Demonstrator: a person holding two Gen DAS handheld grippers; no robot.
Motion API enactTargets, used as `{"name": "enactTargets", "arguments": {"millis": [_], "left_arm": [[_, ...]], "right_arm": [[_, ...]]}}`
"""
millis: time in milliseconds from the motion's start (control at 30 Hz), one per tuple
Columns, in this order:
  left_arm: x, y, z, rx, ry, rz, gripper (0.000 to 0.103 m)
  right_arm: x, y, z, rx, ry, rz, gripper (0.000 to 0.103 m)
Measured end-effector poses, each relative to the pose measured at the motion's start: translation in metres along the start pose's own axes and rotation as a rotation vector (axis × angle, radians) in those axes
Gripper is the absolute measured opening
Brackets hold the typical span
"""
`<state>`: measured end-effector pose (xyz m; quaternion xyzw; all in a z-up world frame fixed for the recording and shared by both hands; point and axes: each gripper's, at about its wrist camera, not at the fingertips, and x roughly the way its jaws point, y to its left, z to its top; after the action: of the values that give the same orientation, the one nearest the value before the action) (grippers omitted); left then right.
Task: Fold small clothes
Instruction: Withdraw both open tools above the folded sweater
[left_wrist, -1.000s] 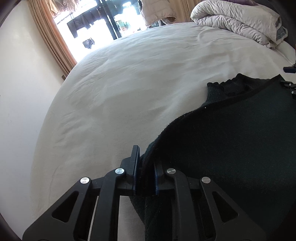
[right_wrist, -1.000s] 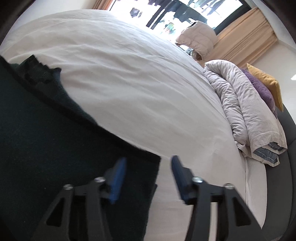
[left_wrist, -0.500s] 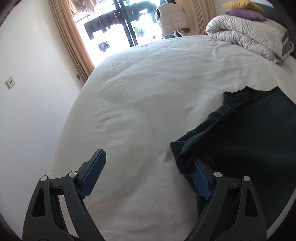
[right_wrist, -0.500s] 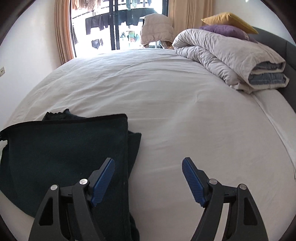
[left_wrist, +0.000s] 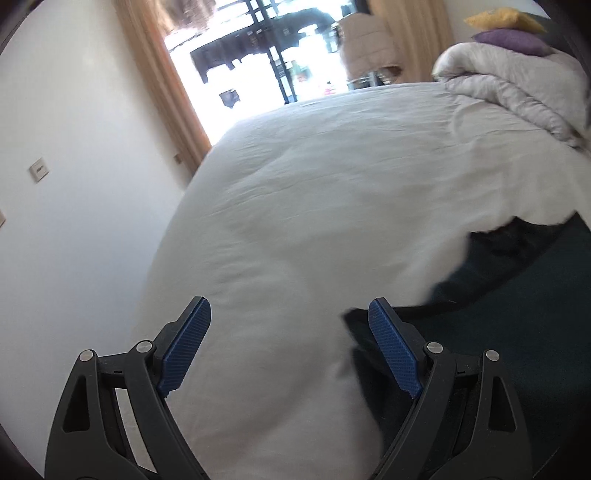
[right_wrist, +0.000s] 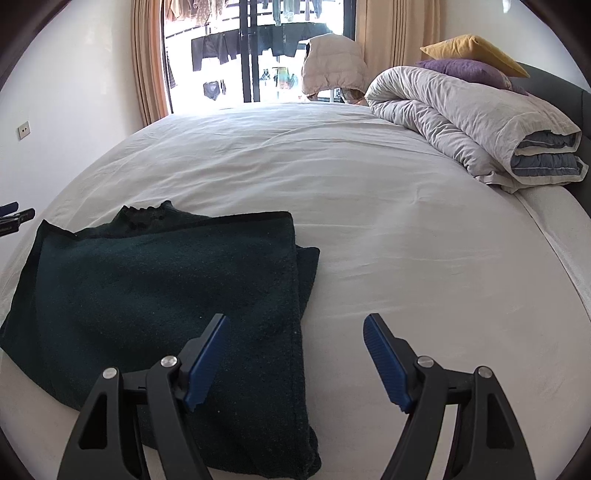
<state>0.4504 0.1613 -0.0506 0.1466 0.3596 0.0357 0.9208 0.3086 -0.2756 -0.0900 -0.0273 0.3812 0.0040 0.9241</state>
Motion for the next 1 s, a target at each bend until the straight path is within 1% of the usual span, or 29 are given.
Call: {"name": "enactTargets", "arguments": {"millis": [33,67,100,133,167,200,233,300,333,367,400,433,467,533,600,633,700,767,800,900,1000], "left_arm": [[-0.010,-0.013,-0.006,0.056,-0.031,-0.012,0.088],[-0.014,-0.028,-0.011,0.105,-0.050,-0.004,0.088],[-0.012,-0.041,-0.019,0.154,-0.044,0.002,0.088],[0.000,-0.050,-0.027,0.205,-0.001,0.014,0.088],[0.016,-0.054,-0.036,0.228,0.047,0.049,0.088],[0.037,-0.049,-0.046,0.219,0.115,0.095,0.088],[0.050,-0.039,-0.053,0.173,0.155,0.084,0.089],[0.055,-0.009,-0.062,0.005,0.167,0.027,0.089],[0.054,0.000,-0.064,-0.034,0.173,0.039,0.089],[0.053,0.005,-0.065,-0.039,0.174,0.057,0.089],[0.052,0.007,-0.065,-0.023,0.175,0.097,0.089],[0.048,0.007,-0.065,0.000,0.166,0.160,0.089],[0.041,0.009,-0.065,-0.002,0.142,0.163,0.089],[0.020,0.012,-0.063,-0.054,0.091,0.113,0.089],[-0.007,0.006,-0.066,-0.080,0.028,0.076,0.089],[-0.019,-0.002,-0.065,-0.070,0.015,0.053,0.089],[-0.044,-0.024,-0.074,-0.027,-0.028,0.025,0.089],[-0.065,-0.050,-0.082,0.023,-0.062,0.016,0.089],[-0.074,-0.061,-0.088,0.038,-0.078,0.014,0.089],[-0.084,-0.080,-0.102,0.070,-0.102,0.022,0.089],[-0.071,-0.086,-0.111,0.066,-0.063,0.011,0.089]], "right_arm": [[0.000,0.001,-0.001,0.001,0.000,0.006,0.077],[0.001,0.001,-0.003,0.003,0.001,0.009,0.077],[0.001,0.002,-0.004,0.007,0.001,0.011,0.077],[0.002,0.003,-0.005,0.009,0.005,0.014,0.077],[0.003,0.004,-0.006,0.009,0.013,0.014,0.077],[0.003,0.005,-0.007,0.007,0.020,0.015,0.077],[0.004,0.004,-0.008,0.002,0.030,0.013,0.077],[0.000,0.000,-0.009,0.001,0.026,-0.003,0.076],[-0.003,-0.004,-0.008,0.005,0.014,-0.002,0.076],[-0.006,-0.009,-0.006,0.015,0.005,-0.003,0.076],[-0.008,-0.014,-0.005,0.034,-0.001,-0.001,0.076],[-0.010,-0.019,-0.004,0.056,-0.003,0.008,0.076],[-0.010,-0.023,-0.003,0.078,-0.002,0.024,0.076],[-0.009,-0.025,-0.002,0.105,-0.001,0.065,0.076],[-0.006,-0.025,-0.002,0.127,-0.004,0.100,0.075],[-0.002,-0.026,-0.003,0.142,0.000,0.110,0.074],[0.005,-0.029,-0.005,0.177,0.020,0.120,0.063],[0.012,-0.032,-0.005,0.211,0.038,0.156,0.057],[0.015,-0.033,-0.004,0.218,0.039,0.168,0.057],[0.024,-0.036,0.006,0.244,0.050,0.206,0.057],[0.046,-0.040,0.018,0.292,0.113,0.277,0.057]]}}
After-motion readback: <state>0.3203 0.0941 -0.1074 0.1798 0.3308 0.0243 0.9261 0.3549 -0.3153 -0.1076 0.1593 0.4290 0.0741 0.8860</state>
